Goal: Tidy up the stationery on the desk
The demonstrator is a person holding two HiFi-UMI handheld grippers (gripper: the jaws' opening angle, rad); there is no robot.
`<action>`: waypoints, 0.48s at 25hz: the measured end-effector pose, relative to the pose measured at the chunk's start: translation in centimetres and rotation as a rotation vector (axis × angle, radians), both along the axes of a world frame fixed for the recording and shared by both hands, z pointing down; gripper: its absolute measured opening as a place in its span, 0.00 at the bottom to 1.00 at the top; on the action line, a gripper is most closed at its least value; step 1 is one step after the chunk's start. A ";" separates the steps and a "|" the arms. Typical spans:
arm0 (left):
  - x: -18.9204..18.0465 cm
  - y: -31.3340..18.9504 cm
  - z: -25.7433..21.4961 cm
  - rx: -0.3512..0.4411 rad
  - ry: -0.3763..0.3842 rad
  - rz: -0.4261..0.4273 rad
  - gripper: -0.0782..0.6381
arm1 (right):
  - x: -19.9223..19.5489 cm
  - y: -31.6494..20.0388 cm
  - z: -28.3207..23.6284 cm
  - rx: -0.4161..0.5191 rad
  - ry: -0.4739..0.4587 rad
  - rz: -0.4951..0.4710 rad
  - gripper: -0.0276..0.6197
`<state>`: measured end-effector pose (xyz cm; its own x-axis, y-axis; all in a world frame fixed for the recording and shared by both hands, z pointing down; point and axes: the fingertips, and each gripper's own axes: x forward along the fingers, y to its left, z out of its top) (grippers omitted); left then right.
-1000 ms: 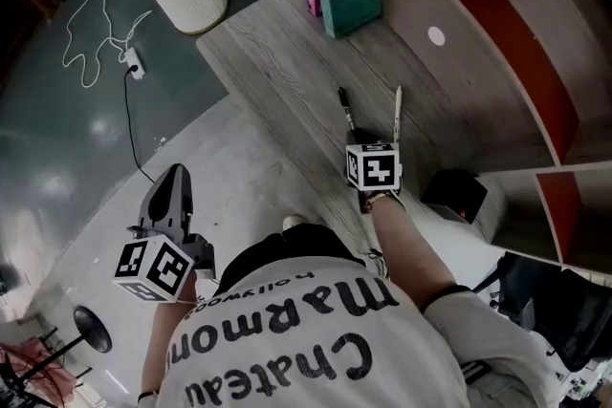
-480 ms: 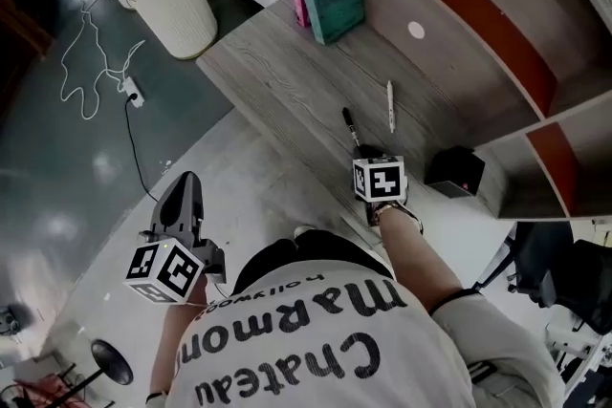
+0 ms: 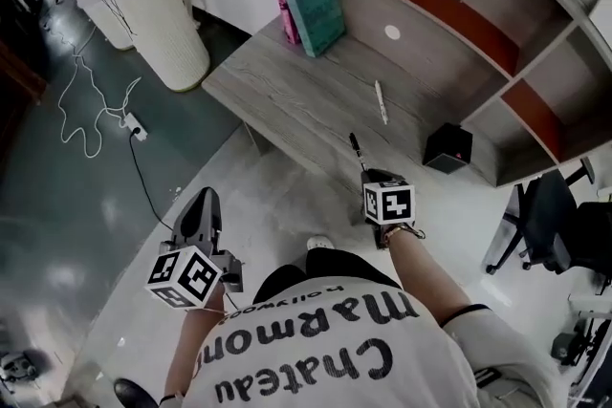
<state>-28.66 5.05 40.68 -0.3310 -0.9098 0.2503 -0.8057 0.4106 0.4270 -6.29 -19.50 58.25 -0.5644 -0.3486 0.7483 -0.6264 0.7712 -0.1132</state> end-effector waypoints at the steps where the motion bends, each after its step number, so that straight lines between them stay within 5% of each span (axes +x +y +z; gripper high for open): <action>1: 0.4 0.4 0.0 0.000 0.003 0.010 0.13 | 0.6 0.8 -0.1 -0.008 -0.003 0.011 0.12; 12: 4.6 0.9 0.6 0.032 0.018 0.149 0.13 | 5.0 6.1 -2.5 -0.004 -0.074 0.076 0.12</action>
